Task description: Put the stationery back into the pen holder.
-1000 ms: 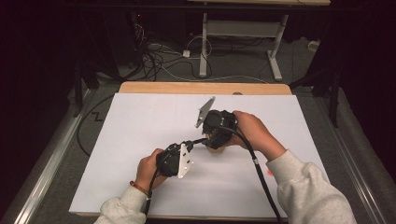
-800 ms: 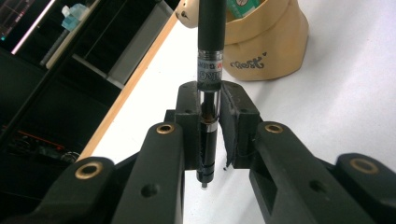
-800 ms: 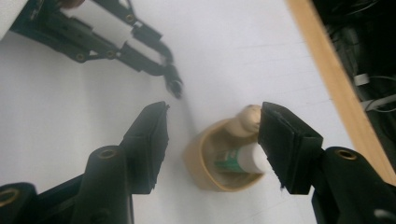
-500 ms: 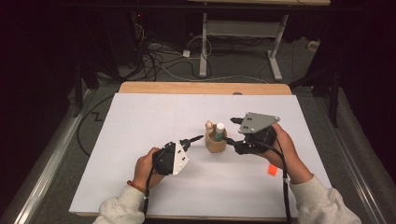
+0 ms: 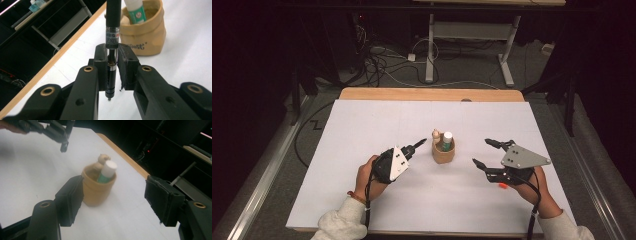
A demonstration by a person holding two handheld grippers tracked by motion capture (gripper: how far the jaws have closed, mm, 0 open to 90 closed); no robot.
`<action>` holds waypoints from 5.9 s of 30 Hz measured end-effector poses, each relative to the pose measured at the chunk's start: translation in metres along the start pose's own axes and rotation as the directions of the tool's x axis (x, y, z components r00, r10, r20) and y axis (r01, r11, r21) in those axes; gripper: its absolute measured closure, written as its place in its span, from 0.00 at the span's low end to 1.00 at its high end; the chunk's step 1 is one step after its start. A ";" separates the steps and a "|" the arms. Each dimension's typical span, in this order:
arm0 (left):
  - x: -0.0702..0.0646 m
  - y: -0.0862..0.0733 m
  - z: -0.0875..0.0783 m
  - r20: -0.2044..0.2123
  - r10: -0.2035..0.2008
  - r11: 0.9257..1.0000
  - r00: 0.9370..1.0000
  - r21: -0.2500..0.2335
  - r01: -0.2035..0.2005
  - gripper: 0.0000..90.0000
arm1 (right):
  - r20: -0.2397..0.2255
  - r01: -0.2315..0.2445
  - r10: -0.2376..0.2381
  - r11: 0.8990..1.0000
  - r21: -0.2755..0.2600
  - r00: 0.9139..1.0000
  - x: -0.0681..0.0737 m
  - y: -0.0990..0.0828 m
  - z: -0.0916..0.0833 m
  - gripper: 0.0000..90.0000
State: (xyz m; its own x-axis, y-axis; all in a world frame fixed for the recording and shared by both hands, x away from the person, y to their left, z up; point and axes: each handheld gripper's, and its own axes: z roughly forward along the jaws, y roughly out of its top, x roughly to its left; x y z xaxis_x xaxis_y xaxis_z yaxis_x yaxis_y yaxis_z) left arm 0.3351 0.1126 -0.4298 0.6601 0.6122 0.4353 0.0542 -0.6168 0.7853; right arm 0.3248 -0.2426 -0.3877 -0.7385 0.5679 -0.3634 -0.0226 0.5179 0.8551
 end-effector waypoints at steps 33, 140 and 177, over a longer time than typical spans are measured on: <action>0.017 0.039 0.029 0.287 -0.316 0.880 0.904 -0.267 0.392 0.85 | 0.141 -0.124 0.124 0.992 -0.007 0.982 -0.002 -0.074 -0.043 0.35; 0.005 -0.031 -0.022 0.126 -0.087 0.993 0.988 -0.070 0.096 0.19 | 0.173 -0.193 0.169 0.973 0.128 0.970 -0.012 -0.095 -0.055 0.33; -0.006 -0.074 -0.050 0.126 -0.140 0.990 0.982 0.032 0.137 0.19 | -0.104 0.086 -0.043 0.883 0.462 0.994 -0.029 -0.088 -0.035 0.28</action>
State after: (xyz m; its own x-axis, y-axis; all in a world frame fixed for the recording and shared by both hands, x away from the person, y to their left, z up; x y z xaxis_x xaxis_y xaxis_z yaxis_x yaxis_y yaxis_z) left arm 0.2895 0.1797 -0.4686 0.7348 0.6255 0.2623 0.1682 -0.5426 0.8230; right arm 0.3251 -0.3268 -0.4394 -0.8031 0.4755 -0.3590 0.2276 0.8017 0.5526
